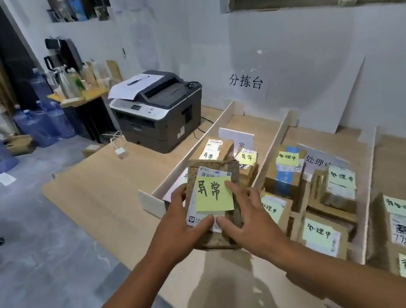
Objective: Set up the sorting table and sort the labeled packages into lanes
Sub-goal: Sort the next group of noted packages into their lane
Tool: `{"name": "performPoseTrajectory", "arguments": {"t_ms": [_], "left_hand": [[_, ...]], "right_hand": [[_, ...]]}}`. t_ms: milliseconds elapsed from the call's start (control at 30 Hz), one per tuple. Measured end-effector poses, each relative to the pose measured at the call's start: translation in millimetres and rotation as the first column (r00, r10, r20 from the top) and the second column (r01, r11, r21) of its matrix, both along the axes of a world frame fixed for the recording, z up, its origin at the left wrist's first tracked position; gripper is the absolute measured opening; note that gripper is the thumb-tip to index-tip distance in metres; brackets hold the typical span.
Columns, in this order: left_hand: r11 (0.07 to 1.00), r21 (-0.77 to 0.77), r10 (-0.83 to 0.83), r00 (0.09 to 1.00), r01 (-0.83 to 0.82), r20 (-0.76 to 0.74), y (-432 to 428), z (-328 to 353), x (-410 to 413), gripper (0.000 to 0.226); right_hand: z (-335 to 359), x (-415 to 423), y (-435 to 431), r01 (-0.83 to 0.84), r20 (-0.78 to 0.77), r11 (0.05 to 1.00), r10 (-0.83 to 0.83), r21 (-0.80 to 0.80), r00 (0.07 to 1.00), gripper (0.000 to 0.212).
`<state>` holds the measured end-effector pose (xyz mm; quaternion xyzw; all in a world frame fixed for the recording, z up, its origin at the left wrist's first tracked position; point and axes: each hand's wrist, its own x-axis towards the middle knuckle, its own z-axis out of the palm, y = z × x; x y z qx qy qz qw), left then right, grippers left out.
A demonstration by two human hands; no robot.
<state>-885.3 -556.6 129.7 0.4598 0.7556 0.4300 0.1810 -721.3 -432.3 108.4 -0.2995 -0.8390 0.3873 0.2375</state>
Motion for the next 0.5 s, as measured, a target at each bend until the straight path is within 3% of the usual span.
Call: {"name": "performPoseTrajectory", "arguments": {"t_ms": [300,500], "left_hand": [[0.945,-0.102,-0.302,0.948,0.311,0.097,115,-42,-139,0.085],[0.891,-0.173,-0.389,0.902,0.42,0.185,180,-98,-165,0.089]], "right_hand": [[-29,-106,50,0.317,0.108,0.945,-0.308,-0.084,0.945,0.074],[-61,-130,98,0.416,0.306,0.897,-0.358,-0.151,0.882,0.074]]}}
